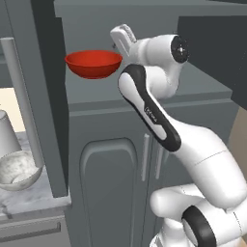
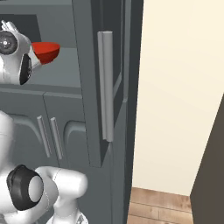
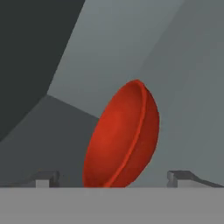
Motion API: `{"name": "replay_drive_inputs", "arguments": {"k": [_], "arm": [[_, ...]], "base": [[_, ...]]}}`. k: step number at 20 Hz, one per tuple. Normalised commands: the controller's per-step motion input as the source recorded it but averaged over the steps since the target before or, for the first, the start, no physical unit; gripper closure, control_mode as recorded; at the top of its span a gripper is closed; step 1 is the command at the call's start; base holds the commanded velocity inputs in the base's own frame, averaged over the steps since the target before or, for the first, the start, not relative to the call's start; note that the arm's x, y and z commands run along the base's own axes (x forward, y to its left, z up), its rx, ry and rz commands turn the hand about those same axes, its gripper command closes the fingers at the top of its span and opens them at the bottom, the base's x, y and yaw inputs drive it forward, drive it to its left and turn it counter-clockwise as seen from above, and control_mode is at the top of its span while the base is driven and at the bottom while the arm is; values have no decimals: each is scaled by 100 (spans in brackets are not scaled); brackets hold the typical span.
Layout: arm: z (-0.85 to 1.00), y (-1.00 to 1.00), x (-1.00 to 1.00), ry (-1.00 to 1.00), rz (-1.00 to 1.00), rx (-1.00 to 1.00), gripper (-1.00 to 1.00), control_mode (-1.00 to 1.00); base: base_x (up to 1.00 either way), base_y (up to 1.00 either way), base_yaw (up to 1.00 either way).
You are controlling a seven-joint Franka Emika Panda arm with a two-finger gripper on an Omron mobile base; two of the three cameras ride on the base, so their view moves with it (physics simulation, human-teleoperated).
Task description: Open the cabinet. Pick the bowls from the counter and place them in the cabinet. Then close the cabinet.
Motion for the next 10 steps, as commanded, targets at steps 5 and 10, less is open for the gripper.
{"name": "replay_drive_inputs", "arguments": {"k": [5, 10], "arm": [[50, -53, -75, -6, -3, 11, -100, -100], [70, -51, -72, 14, -16, 13, -100, -100]], "base": [[0, 0, 0], [0, 0, 0]]}}
